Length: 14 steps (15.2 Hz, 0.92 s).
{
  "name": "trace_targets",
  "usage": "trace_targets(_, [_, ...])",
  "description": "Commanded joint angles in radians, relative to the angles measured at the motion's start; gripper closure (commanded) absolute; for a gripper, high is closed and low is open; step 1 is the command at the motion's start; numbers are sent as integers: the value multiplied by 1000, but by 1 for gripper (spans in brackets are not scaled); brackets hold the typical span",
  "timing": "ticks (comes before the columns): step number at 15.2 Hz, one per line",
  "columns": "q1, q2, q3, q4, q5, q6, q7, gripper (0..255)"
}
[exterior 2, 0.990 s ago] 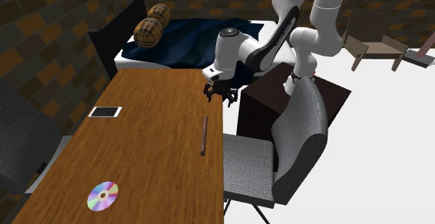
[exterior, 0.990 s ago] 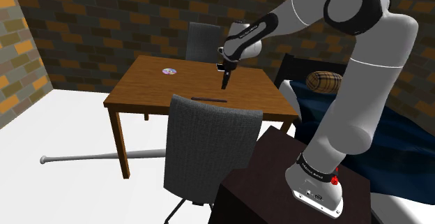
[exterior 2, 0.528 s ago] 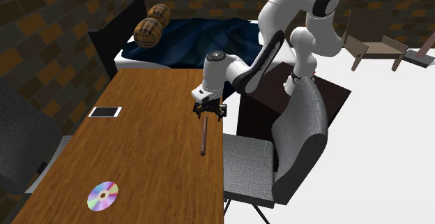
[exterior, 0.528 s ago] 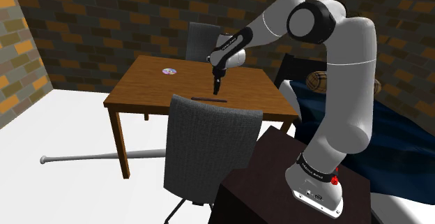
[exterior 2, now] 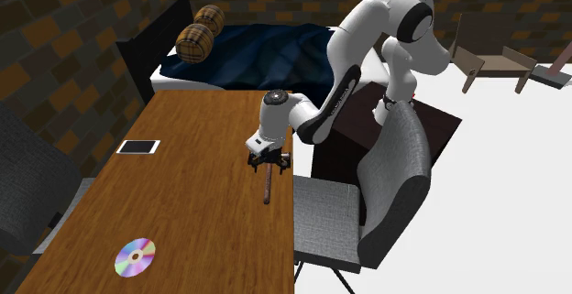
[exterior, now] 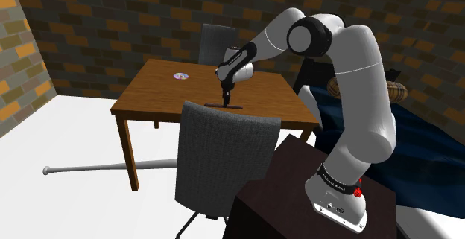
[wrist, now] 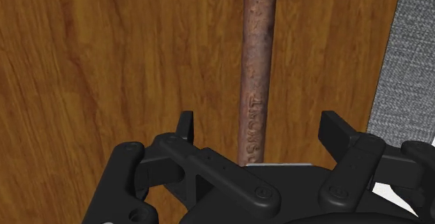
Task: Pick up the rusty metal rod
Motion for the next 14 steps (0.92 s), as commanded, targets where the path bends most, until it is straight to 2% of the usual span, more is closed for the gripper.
trace_targets(1, [-3, 20, 5, 5, 4, 16, -2, 0])
trace_targets(5, [-8, 48, 11, 11, 10, 37, -4, 0])
trace_targets(6, [-8, 48, 11, 11, 10, 37, -4, 255])
trace_targets(14, [-6, 46, 11, 5, 10, 42, -3, 255])
